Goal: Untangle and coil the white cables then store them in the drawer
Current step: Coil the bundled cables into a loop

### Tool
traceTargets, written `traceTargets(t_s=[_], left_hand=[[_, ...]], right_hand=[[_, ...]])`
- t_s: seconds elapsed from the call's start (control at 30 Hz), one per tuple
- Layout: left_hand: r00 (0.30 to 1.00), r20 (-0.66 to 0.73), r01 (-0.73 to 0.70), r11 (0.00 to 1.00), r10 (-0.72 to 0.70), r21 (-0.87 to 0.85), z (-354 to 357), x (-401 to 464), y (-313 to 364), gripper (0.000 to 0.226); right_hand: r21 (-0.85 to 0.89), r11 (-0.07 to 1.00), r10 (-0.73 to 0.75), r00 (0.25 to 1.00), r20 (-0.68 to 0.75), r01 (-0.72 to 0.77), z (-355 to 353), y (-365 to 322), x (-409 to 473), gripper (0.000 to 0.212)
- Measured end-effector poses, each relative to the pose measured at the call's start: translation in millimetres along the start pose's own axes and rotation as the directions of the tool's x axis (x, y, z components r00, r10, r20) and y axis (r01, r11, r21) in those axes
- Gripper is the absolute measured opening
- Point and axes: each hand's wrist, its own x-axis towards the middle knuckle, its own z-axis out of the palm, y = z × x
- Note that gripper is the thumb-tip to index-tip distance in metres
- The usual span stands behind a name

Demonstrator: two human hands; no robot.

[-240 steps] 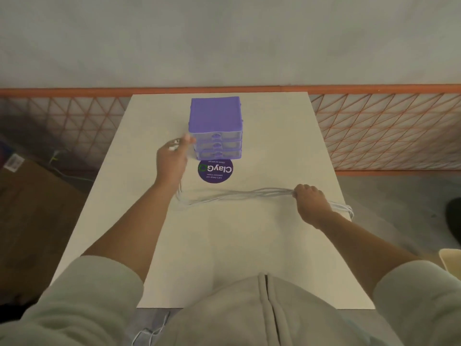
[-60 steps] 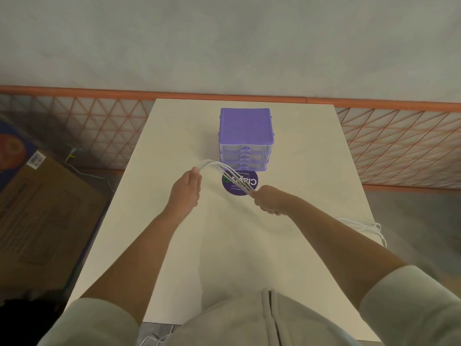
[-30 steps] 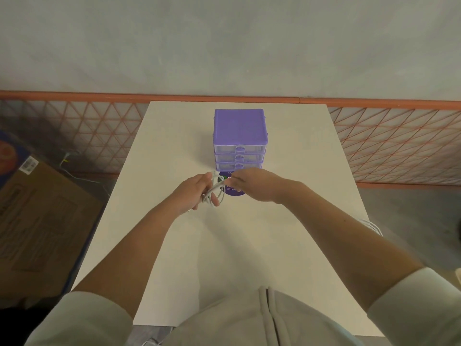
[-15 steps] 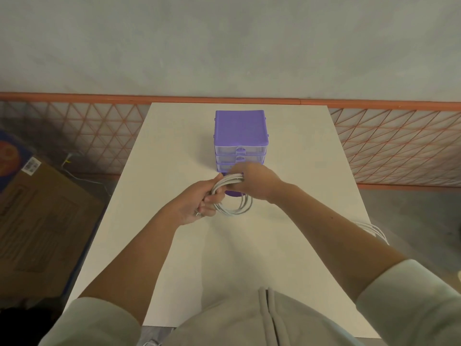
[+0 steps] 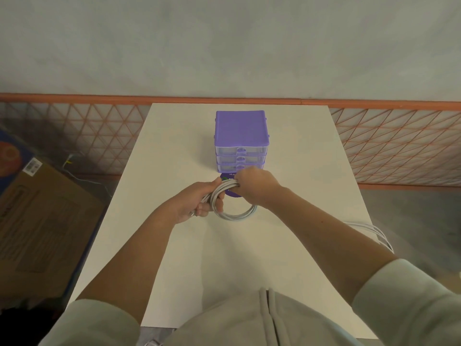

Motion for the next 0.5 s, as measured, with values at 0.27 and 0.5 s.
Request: traceTargets(t_s=[0.27, 0.5], left_hand=[[0.999, -0.044, -0.009, 0.998, 0.012, 0.065, 0, 4, 1, 0.044], [0.999, -0.029, 0.014, 0.936, -0.026, -0.353, -13, 7, -17, 0.041]], right_hand=[[0.124, 0.992, 0.014, 0.999, 0.043, -0.019, -2, -1, 2, 0.033], [0.761, 0.647, -0.087, 0.987, 0.138, -0.049, -5, 20, -10, 0.042]])
